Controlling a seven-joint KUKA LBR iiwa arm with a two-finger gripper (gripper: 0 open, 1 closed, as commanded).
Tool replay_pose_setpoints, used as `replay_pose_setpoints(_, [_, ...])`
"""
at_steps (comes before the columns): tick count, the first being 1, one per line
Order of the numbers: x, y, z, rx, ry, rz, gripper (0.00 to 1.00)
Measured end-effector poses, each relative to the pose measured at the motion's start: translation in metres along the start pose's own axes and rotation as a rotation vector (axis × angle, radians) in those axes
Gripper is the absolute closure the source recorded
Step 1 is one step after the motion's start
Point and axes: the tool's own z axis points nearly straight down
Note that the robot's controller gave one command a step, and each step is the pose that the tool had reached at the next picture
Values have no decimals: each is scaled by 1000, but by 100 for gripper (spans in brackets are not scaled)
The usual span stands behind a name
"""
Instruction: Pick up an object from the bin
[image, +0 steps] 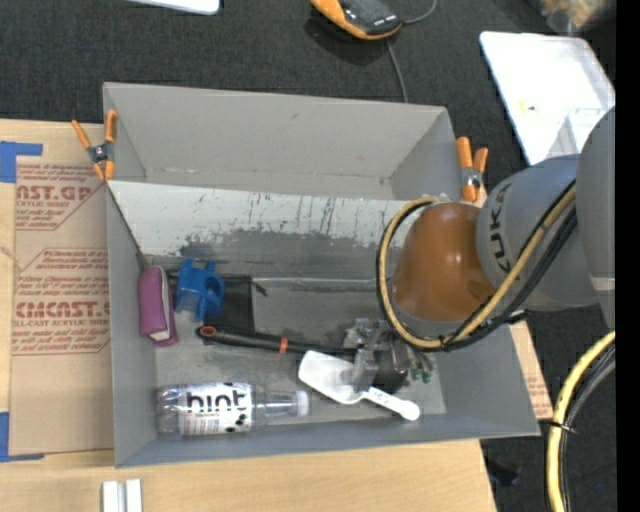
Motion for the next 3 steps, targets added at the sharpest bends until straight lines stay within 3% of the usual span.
replay_pose_setpoints(3, [0,0,0,0,0,0,100])
